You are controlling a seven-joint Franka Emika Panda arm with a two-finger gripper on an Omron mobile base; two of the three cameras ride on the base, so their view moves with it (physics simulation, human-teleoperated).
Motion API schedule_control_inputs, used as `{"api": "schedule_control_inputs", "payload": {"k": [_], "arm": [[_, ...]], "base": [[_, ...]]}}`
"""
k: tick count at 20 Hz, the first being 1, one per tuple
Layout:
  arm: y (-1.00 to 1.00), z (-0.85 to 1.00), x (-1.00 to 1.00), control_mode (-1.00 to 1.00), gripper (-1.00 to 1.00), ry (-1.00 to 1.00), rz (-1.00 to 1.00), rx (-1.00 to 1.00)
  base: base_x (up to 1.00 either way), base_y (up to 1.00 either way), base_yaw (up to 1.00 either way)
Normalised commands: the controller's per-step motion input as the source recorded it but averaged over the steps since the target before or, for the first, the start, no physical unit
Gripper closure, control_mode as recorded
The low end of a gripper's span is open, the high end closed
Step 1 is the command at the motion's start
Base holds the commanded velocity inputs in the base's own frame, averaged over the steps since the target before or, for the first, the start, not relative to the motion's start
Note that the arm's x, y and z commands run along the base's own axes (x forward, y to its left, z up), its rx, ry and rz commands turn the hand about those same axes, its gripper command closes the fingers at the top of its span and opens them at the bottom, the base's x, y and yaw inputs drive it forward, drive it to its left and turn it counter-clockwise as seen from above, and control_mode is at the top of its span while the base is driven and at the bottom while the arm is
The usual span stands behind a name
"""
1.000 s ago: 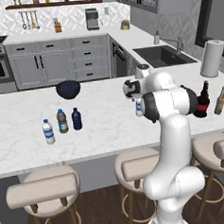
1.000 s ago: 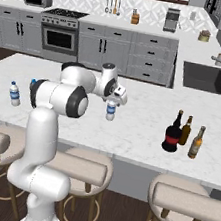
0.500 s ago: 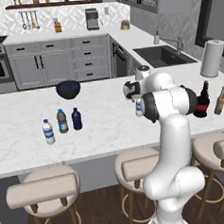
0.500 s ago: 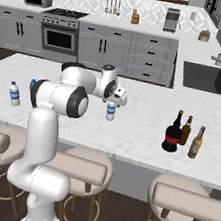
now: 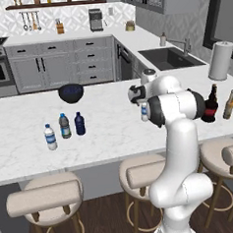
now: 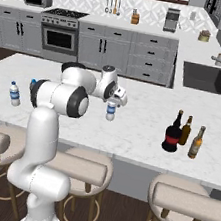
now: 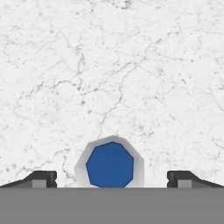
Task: Move the plastic bottles in the middle to the plastics group, and the glass bottles in the middle to the glass group.
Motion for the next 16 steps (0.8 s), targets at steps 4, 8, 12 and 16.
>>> {"api": "schedule_control_inputs", "payload": {"k": [4, 8, 12, 16], "arm": [[0.00, -0.09, 0.02, -1.00, -1.00, -0.06, 0.00, 0.00], [0.00, -0.06, 0.00, -1.00, 1.00, -0.04, 0.00, 0.00], [0.00, 0.00, 0.00, -1.00, 1.00, 0.00, 0.00, 0.00], [0.00, 0.00, -0.06, -1.00, 1.00, -0.04, 0.00, 0.01]], "base": [[0.00, 0.00, 0.00], [0.00, 0.00, 0.00], [0.00, 0.00, 0.00], [0.00, 0.00, 0.00]]}}
